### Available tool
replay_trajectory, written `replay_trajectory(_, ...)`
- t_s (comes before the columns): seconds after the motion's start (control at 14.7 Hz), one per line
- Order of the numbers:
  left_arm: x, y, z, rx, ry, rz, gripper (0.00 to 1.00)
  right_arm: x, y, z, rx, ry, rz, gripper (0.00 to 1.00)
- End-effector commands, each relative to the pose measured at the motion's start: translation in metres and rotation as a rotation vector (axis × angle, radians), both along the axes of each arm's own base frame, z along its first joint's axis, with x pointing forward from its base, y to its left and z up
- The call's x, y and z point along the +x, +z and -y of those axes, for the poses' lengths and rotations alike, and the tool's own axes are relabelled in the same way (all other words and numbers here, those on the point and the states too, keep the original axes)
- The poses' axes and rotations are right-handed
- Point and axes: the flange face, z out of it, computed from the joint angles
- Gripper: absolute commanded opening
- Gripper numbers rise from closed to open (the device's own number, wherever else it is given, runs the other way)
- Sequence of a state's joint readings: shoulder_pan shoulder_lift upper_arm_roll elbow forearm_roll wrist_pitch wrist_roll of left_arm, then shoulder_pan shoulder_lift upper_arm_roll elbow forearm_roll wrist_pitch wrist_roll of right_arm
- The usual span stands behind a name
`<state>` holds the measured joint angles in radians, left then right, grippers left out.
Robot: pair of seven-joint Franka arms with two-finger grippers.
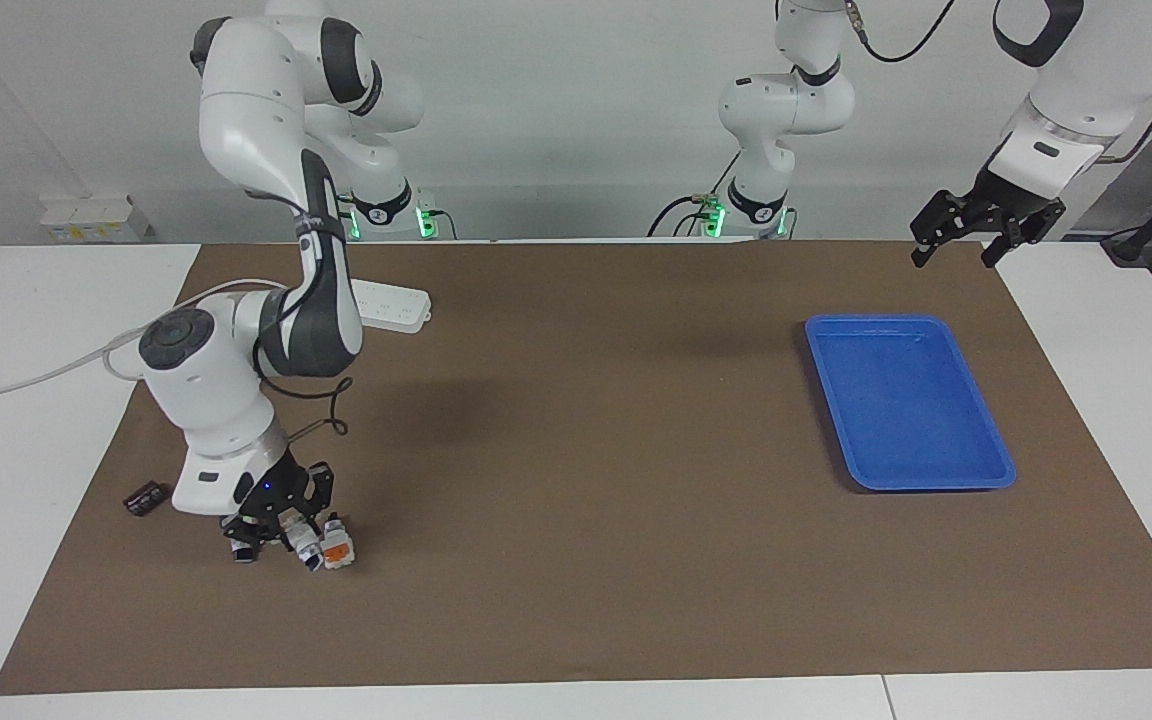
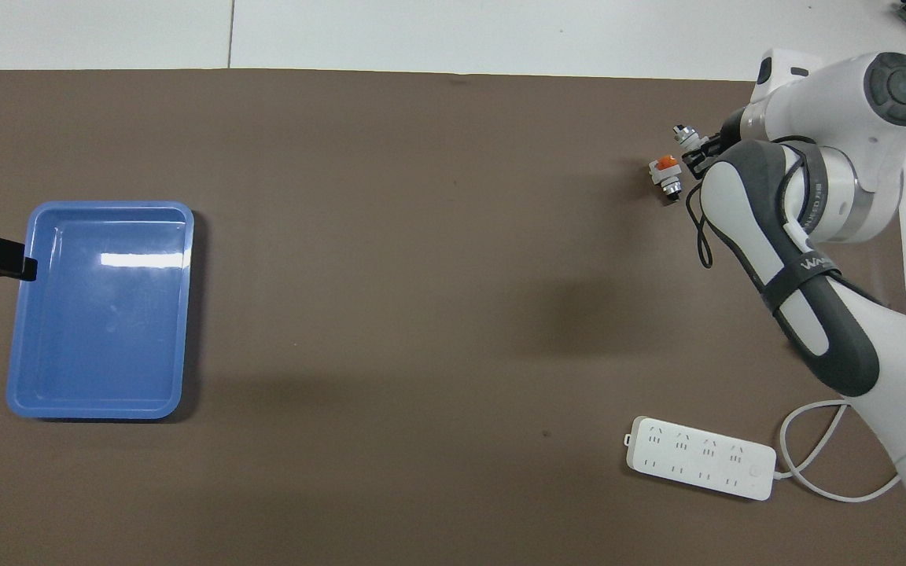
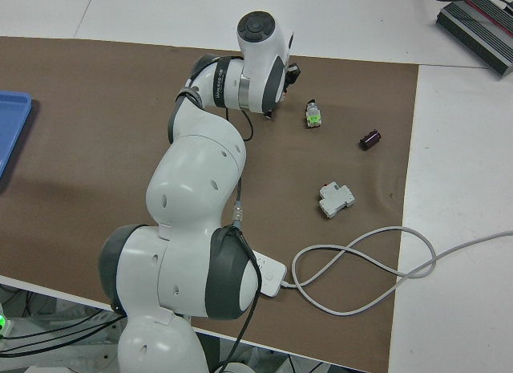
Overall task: Turn and place switch with both arms
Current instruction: 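Carry the switch toward the tray while the left gripper reaches in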
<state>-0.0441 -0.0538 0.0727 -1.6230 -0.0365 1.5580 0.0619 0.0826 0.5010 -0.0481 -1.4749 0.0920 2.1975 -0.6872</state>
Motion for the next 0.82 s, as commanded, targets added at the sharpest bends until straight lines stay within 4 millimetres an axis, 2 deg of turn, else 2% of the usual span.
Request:
replay_trajectory(0.0,-0.009,0.007,-0.004,-0.002,0.036,0.013,1.0,-0.031,0.062,-0.049,0.016,0.112,-0.006,0.0)
replay_trajectory(0.2,-0.012,0.014,-0.005,-0.003,0.108,0.024,1.0,-0.054,0.097,-0.118,0.055,0.189,0.009,0.0)
replay_trajectory(0.41,-0.016,0.027,0.004,-0.012,0.157,0.015,1.0,-0.077,0.12,-0.169,0.063,0.247,0.018,0.0)
replay_trajectory(0.55,-0.021,0.03,0.014,-0.016,0.191,0.005,1.0,-0.091,0.13,-0.198,0.055,0.291,0.025,0.0)
replay_trajectory(0.75,-0.025,0.033,0.036,-0.076,0.264,0.001,1.0,-0.113,0.151,-0.227,0.058,0.345,0.033,0.0)
